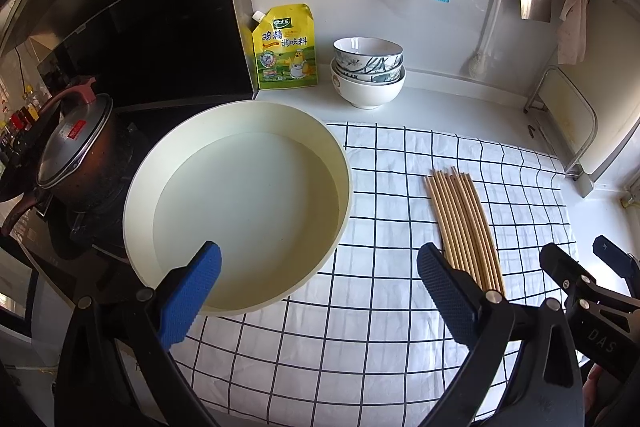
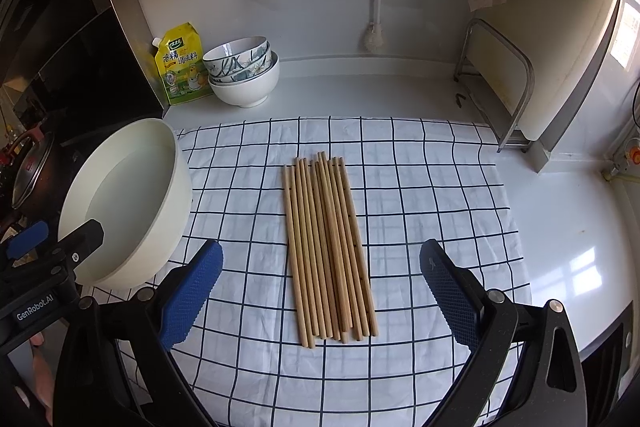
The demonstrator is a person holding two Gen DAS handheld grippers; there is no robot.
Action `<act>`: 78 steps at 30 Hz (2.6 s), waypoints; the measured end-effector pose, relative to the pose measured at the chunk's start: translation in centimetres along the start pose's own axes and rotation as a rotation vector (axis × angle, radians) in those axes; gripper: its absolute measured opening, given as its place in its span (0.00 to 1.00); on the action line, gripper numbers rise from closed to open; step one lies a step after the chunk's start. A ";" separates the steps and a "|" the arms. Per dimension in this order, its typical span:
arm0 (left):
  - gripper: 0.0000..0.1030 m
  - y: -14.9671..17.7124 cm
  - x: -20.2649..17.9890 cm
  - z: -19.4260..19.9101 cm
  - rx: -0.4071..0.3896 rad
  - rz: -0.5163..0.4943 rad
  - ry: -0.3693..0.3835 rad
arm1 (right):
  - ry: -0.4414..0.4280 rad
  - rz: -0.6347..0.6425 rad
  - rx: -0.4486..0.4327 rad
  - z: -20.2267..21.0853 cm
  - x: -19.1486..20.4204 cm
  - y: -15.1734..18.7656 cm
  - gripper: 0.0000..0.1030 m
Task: Organize utensils
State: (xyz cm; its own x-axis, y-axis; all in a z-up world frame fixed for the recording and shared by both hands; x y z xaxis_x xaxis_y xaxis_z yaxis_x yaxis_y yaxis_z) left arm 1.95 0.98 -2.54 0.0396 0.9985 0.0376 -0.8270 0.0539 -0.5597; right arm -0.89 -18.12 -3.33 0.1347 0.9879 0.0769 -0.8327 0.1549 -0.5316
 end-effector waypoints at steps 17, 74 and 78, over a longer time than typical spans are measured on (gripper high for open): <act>0.94 0.1 0.5 0.2 -0.002 0.007 -0.004 | -0.016 0.006 -0.005 0.0 0.3 0.2 0.92; 0.94 2.8 -9.6 -11.0 0.166 -0.036 0.102 | -0.018 0.018 0.103 -11.6 -10.1 1.9 0.92; 0.94 4.0 -9.4 -12.9 0.206 -0.014 0.079 | -0.026 0.059 0.117 -13.5 -9.6 1.7 0.92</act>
State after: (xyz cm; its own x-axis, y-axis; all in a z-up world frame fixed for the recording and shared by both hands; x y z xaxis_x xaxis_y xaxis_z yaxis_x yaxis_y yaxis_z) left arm 5.55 -8.11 -15.82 0.0886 0.9958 -0.0252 -0.9227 0.0725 -0.3786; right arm 3.64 -27.40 -16.33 0.0706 0.9950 0.0708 -0.8958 0.0944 -0.4342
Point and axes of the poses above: each gripper's, at about its wrist camera, not at the fingertips, and z roughly against the way its jaws point, x to its left, y to its underside, the point moved 4 cm from there along -z, roughly the way its jaws point, and after that the axes turned 2 degrees about x, right-handed, at the moved point
